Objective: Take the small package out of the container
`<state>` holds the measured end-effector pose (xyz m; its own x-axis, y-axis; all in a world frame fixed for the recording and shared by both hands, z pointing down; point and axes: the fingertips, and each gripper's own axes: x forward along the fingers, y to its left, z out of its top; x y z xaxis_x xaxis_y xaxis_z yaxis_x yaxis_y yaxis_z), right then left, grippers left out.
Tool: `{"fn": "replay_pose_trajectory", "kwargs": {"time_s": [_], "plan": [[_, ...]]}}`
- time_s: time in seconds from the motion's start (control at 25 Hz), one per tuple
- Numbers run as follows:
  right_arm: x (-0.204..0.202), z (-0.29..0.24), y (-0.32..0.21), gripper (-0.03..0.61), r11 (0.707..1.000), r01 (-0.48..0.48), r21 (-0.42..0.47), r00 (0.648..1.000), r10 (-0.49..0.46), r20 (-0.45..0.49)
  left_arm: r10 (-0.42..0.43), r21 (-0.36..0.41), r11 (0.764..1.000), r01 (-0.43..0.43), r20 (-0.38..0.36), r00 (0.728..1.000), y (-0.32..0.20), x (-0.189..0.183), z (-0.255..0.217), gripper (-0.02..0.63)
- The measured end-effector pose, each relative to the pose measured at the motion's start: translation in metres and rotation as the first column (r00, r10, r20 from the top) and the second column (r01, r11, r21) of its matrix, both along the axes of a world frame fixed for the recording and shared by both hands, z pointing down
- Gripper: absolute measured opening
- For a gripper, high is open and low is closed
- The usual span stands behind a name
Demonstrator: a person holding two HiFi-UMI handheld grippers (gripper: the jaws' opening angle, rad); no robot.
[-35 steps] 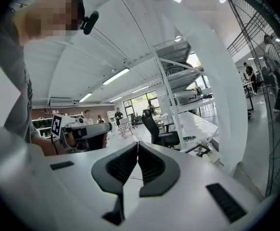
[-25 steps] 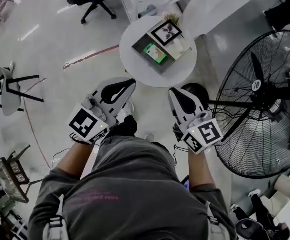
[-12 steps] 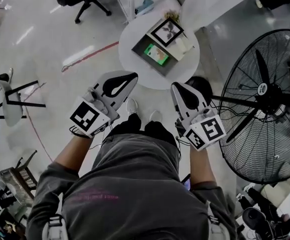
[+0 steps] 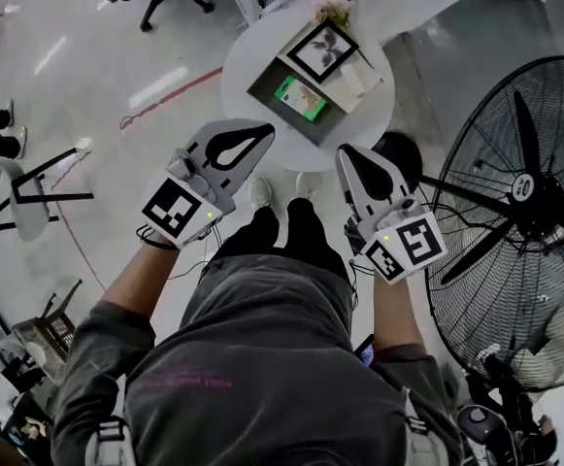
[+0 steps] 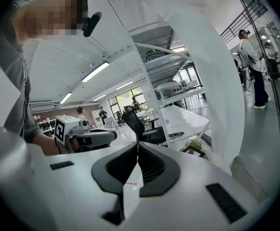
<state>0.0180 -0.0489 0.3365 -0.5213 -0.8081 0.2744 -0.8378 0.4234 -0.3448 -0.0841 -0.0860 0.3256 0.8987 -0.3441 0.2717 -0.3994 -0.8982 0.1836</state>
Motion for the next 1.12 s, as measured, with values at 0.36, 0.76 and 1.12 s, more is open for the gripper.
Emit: {"fn": "replay_pose_trajectory", "kwargs": {"time_s": [0.36, 0.76, 1.12], "plan": [[0.038, 0.048, -0.031, 0.021, 0.996, -0.016, -0.082, 0.999, 0.02, 0.045, 0.133, 0.084, 0.986, -0.144, 0.121, 0.984, -0.042, 0.053, 0.067, 0.015], [0.058, 0.082, -0.046, 0.021, 0.989, -0.032, -0.142, 0.997, 0.042, 0.072, 0.27, 0.026, 0.958, -0.285, 0.253, 0.929, -0.06, 0.087, 0.135, 0.069], [0.074, 0.114, -0.048, 0.021, 0.98, -0.05, -0.19, 0.994, 0.068, 0.087, 0.397, -0.061, 0.909, -0.412, 0.432, 0.81, -0.07, 0.097, 0.216, 0.153]]}}
